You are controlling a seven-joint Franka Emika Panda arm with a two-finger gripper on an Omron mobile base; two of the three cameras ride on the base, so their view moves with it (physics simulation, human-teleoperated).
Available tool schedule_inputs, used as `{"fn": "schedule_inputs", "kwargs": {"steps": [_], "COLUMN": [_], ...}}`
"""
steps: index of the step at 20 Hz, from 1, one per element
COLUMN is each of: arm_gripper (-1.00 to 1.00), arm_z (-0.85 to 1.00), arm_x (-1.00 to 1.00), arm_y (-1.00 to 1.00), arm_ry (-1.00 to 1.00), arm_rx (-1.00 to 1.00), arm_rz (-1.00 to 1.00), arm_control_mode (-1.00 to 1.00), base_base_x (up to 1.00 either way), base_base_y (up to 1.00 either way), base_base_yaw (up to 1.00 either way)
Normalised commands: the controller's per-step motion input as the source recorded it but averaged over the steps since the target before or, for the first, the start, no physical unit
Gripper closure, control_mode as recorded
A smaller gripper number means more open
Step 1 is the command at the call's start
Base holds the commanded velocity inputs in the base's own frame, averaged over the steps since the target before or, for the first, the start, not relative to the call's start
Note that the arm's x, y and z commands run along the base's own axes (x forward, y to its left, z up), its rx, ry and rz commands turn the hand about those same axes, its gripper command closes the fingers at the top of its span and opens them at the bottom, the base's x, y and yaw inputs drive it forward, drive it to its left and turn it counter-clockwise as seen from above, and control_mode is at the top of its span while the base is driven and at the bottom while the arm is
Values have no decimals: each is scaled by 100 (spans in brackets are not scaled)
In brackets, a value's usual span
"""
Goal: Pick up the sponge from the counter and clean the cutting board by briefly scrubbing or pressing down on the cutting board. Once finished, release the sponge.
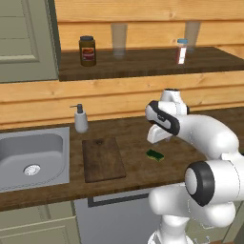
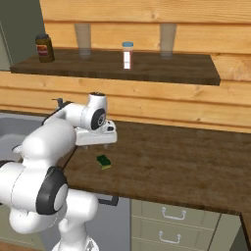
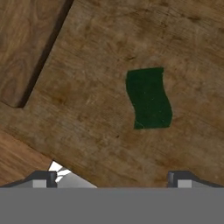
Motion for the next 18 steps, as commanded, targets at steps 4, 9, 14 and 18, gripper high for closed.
{"fn": "schedule_inputs", "kwargs": {"steps": [4, 9, 14, 18], "arm_gripper": [-100, -100, -100, -100], "arm_z": [-19, -21, -9, -15], "arm_x": [23, 3, 0, 0], "arm_y": [0, -1, -5, -6], "arm_ry": [-1, -3, -18, -16], "arm_rx": [0, 0, 0, 0], "arm_rz": [0, 0, 0, 0], "arm_control_mode": [-100, -100, -100, -100], "base_base_x": [0, 0, 0, 0], "base_base_y": [0, 0, 0, 0], "base_base_yaw": [0, 0, 0, 0]}}
